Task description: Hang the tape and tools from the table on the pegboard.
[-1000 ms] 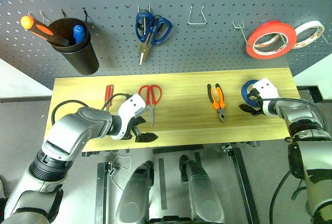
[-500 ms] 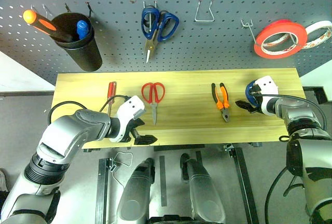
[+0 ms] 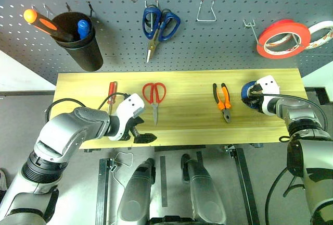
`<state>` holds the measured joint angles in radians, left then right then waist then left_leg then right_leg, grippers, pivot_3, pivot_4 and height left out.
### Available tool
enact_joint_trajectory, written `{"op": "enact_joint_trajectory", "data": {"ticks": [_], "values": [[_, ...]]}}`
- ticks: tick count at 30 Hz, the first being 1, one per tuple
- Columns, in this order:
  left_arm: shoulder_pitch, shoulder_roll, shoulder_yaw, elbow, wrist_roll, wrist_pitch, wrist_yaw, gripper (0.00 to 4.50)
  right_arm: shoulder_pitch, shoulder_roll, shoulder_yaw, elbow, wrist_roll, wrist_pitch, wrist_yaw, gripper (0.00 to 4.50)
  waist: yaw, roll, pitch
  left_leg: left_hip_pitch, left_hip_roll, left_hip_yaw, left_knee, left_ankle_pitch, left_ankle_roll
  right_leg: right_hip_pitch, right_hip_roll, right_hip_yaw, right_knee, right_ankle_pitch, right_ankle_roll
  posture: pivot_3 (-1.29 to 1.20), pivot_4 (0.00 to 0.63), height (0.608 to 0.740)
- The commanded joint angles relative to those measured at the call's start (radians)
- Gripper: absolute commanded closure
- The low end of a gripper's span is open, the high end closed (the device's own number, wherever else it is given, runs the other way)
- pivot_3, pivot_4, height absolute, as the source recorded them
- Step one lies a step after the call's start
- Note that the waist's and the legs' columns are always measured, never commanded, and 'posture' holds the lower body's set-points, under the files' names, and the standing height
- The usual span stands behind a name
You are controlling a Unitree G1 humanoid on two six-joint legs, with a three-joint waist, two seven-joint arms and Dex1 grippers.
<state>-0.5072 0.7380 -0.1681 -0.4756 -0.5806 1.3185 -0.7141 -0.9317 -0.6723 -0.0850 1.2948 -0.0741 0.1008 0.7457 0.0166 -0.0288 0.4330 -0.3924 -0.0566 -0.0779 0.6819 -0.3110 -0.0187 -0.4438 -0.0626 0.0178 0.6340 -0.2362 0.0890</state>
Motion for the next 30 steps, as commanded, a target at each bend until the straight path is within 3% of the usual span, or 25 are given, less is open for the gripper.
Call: {"op": "enact_joint_trajectory", "data": {"ticks": [1,9,13,17,23,30], "values": [[-0.007,0.013,0.03,-0.025,-0.023,0.001,-0.004,0.0,0.036,0.006,0.007,0.024,-0.013,0.015,-0.02,3.83,0.0,-0.001,0.002,0.0,0.0,0.0,0.0,0.0,0.0,0.0,0.0,0.0,0.0,0.0,0.0,0.18,0.51,0.74],[-0.019,0.042,0.022,-0.011,-0.033,-0.019,-0.023,0.0,0.05,-0.04,0.001,-0.019,0.008,-0.025,0.096,3.83,0.0,0.001,0.01,0.0,0.0,0.0,-0.002,0.0,0.0,0.0,0.0,0.0,-0.001,0.0,0.0,0.16,0.502,0.74],[-0.011,0.04,0.015,-0.003,-0.027,-0.037,-0.021,0.0,0.106,-0.094,-0.021,-0.162,0.061,-0.034,0.222,3.83,0.004,0.004,0.012,-0.003,0.0,-0.002,-0.003,0.0,-0.001,-0.002,0.0,-0.002,-0.002,0.0,0.0,0.14,0.486,0.74],[-0.012,0.032,-0.005,0.019,-0.016,-0.071,-0.023,0.0,0.274,-0.133,-0.077,-0.473,0.155,0.075,0.282,3.83,0.016,0.005,0.012,-0.018,0.0,-0.002,0.0,0.001,-0.002,-0.017,0.0,-0.003,0.001,0.0,0.001,0.12,0.467,0.74],[-0.05,0.006,-0.06,0.088,0.019,-0.152,-0.039,0.0,0.627,-0.132,-0.264,-0.998,0.292,0.288,0.173,3.83,0.033,0.008,0.011,-0.025,-0.001,-0.003,0.001,0.003,-0.005,-0.024,-0.001,-0.005,0.004,0.001,0.001,0.1,0.419,0.74],[-0.027,0.013,-0.097,0.112,0.076,-0.304,-0.093,0.0,0.895,-0.047,-0.505,-1.309,0.444,0.396,0.046,3.83,0.028,0.012,0.008,-0.024,-0.001,-0.003,0.001,0.004,-0.007,-0.024,-0.001,-0.005,0.003,0.002,0.001,0.09,0.375,0.74]]}}
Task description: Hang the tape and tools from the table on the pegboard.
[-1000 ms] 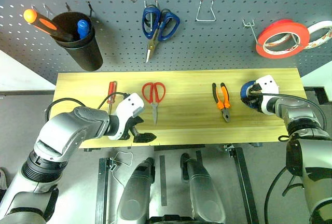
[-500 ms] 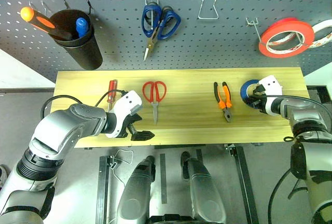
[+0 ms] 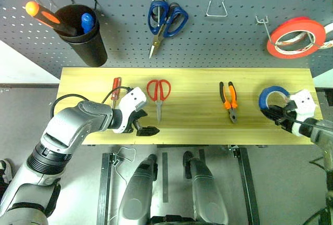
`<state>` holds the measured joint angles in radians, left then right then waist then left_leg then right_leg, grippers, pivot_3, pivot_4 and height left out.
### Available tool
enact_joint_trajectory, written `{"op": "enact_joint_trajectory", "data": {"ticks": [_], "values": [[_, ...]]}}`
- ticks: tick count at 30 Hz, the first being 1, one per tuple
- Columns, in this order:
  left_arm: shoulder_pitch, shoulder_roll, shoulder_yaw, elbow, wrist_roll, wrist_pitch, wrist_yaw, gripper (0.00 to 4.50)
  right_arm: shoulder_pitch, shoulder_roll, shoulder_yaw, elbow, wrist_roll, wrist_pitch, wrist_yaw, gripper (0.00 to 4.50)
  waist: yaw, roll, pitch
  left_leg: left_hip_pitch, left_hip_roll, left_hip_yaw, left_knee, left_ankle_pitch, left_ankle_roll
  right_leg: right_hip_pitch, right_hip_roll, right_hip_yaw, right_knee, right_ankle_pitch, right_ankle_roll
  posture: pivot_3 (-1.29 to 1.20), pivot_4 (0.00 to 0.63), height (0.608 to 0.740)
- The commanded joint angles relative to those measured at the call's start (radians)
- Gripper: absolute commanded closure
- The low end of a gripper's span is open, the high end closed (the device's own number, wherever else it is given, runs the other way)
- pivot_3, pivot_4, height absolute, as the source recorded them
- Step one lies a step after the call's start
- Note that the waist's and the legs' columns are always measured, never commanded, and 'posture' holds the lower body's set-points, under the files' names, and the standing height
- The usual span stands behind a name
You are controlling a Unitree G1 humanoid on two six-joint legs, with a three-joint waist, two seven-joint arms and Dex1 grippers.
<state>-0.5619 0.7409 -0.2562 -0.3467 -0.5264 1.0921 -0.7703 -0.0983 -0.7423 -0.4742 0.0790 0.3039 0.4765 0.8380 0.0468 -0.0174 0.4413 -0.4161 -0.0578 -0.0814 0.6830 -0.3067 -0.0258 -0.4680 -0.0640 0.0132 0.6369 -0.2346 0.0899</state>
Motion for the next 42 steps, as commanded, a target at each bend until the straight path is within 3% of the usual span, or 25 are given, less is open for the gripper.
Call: {"op": "enact_joint_trajectory", "data": {"ticks": [1,9,13,21,27,32,42], "values": [[0.04,0.011,-0.005,-0.024,0.022,-0.102,-0.049,0.0,0.086,0.035,-0.148,-0.126,0.087,0.028,-0.062,3.83,-0.004,0.001,-0.001,0.0,0.0,0.0,0.0,0.0,0.0,0.0,0.0,0.0,0.0,0.0,0.0,0.09,0.375,0.74],[0.102,-0.007,0.051,-0.028,0.013,-0.227,-0.1,0.0,0.181,0.085,-0.299,-0.431,0.262,0.108,-0.168,3.83,-0.006,0.007,-0.009,0.001,0.0,0.001,0.001,0.001,-0.001,0.0,0.0,0.001,0.002,0.0,-0.001,0.07,0.35,0.74],[0.116,-0.043,0.104,-0.032,-0.015,-0.291,-0.116,0.0,0.183,0.13,-0.348,-0.668,0.474,0.136,-0.217,3.83,-0.006,0.008,-0.011,0.001,0.0,0.001,0.001,0.001,-0.001,0.0,0.0,0.001,0.002,0.001,-0.001,0.07,0.344,0.74],[0.175,-0.047,0.182,-0.048,-0.05,-0.373,-0.171,0.0,0.179,0.088,-0.309,-0.899,0.698,0.172,-0.377,3.83,-0.006,0.007,-0.017,0.001,0.0,0.001,0.002,0.001,-0.001,0.0,0.0,0.001,0.007,0.001,-0.001,0.08,0.34,0.74],[0.181,-0.131,0.258,-0.04,-0.076,-0.441,-0.121,0.0,-0.014,0.067,-0.143,-0.834,0.639,0.14,-0.509,3.83,-0.008,0.003,-0.026,0.005,0.0,0.003,0.004,0.001,-0.001,0.001,0.0,0.002,0.009,0.001,-0.002,0.08,0.34,0.74],[0.191,-0.181,0.284,-0.056,-0.092,-0.484,-0.107,0.0,-0.087,0.098,-0.017,-0.768,0.547,0.102,-0.538,3.83,-0.006,0.002,-0.027,0.006,0.0,0.003,0.004,0.002,-0.001,0.002,0.0,0.002,0.01,0.001,-0.002,0.08,0.342,0.74],[0.186,-0.222,0.317,-0.062,-0.13,-0.524,-0.09,0.0,-0.163,0.133,0.049,-0.706,0.504,0.067,-0.542,3.83,-0.008,0.002,-0.027,0.006,0.0,0.004,0.006,0.003,-0.001,0.002,0.0,0.002,0.011,0.001,-0.002,0.09,0.344,0.74]]}}
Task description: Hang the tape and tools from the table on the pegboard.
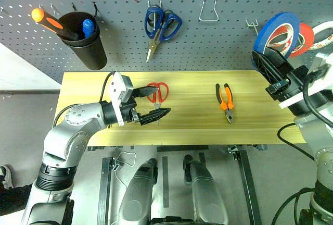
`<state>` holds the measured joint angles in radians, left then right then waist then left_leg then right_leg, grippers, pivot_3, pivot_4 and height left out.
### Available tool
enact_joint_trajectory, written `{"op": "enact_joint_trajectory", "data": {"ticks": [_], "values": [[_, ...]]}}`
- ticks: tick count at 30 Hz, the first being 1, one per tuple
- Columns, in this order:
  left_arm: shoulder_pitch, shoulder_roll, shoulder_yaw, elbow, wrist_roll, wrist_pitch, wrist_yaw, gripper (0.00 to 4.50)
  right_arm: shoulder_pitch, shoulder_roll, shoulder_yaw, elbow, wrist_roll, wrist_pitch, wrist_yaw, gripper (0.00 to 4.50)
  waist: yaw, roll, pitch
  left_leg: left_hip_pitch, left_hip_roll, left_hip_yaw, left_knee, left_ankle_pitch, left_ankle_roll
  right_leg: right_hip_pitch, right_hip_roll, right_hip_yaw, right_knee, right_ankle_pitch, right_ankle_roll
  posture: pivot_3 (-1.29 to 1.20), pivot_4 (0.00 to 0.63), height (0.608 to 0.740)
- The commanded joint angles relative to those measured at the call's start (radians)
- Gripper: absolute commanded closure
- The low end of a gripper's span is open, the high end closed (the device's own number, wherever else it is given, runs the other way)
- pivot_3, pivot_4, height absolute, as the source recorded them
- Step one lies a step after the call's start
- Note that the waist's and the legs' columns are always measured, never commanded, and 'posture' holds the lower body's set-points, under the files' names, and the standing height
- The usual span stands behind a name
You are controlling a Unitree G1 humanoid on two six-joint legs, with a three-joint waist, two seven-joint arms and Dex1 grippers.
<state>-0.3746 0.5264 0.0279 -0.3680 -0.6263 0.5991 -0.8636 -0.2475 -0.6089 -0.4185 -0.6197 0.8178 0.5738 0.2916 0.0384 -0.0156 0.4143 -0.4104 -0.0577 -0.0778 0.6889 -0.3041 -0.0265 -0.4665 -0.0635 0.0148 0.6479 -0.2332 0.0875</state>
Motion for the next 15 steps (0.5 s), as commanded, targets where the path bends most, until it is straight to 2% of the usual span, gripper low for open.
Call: {"op": "enact_joint_trajectory", "data": {"ticks": [1,15], "values": [[-0.003,-0.011,0.034,-0.039,-0.034,-0.035,0.003,0.0,-0.019,-0.001,-0.002,0.001,-0.015,-0.033,0.007,3.83,0.0,0.0,0.0,0.0,0.0,0.0,0.0,0.0,0.0,0.0,0.0,0.0,0.0,0.0,0.0,0.09,0.345,0.74],[-0.023,-0.051,0.027,-0.045,-0.052,-0.074,0.011,0.0,-0.088,0.033,0.068,0.137,-0.095,-0.105,0.072,3.83,-0.001,0.0,0.0,0.0,0.0,0.0,0.005,0.0,0.0,0.001,0.001,0.0,0.003,0.0,0.0,0.09,0.349,0.74]]}}
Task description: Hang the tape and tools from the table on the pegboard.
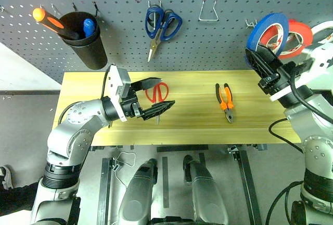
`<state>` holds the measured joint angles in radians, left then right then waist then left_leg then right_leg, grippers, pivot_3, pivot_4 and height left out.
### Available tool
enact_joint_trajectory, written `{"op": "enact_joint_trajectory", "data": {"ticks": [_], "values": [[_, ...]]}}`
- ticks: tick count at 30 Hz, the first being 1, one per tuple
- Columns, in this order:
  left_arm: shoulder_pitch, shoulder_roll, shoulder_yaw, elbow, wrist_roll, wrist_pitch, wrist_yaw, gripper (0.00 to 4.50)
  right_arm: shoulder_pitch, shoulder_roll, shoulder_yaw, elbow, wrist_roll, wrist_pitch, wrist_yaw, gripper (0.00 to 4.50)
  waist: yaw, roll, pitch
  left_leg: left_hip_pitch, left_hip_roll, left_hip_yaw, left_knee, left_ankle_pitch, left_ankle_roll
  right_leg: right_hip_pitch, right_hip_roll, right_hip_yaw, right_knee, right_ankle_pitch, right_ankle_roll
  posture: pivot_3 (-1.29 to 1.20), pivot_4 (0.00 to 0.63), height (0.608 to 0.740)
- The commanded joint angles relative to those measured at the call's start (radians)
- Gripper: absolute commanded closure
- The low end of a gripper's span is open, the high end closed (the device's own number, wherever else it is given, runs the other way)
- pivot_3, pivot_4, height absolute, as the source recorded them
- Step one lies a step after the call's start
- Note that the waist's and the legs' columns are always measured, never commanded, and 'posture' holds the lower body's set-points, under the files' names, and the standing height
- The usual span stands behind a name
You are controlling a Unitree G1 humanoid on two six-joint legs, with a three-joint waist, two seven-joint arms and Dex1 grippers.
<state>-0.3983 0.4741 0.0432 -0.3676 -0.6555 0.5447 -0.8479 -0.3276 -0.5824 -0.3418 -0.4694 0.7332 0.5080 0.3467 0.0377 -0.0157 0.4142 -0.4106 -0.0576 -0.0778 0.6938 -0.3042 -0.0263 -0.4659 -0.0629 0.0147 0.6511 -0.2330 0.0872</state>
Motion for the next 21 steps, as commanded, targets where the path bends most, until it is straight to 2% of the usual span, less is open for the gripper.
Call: {"op": "enact_joint_trajectory", "data": {"ticks": [1,9,21], "values": [[0.004,0.003,0.012,-0.05,-0.026,-0.021,-0.005,0.0,-0.01,0.01,-0.005,-0.008,-0.014,-0.042,0.02,3.83,0.0,0.0,0.0,0.0,0.0,0.0,0.0,0.0,0.0,0.0,0.0,0.0,0.0,0.0,0.0,0.09,0.349,0.74],[0.005,0.007,0.016,-0.061,-0.036,-0.021,0.001,0.0,-0.046,0.062,0.057,0.078,-0.074,-0.083,0.037,3.83,-0.001,0.0,0.0,0.0,0.0,0.0,0.003,0.0,0.0,0.0,0.0,0.0,0.002,0.0,0.0,0.09,0.347,0.74],[0.005,-0.002,0.03,-0.084,-0.062,-0.025,0.02,0.0,-0.205,0.174,0.139,0.334,-0.218,-0.19,0.039,3.83,-0.002,0.0,0.0,0.0,0.0,0.0,0.004,0.0,0.0,0.0,0.0,0.0,0.003,0.0,0.0,0.1,0.357,0.74]]}}
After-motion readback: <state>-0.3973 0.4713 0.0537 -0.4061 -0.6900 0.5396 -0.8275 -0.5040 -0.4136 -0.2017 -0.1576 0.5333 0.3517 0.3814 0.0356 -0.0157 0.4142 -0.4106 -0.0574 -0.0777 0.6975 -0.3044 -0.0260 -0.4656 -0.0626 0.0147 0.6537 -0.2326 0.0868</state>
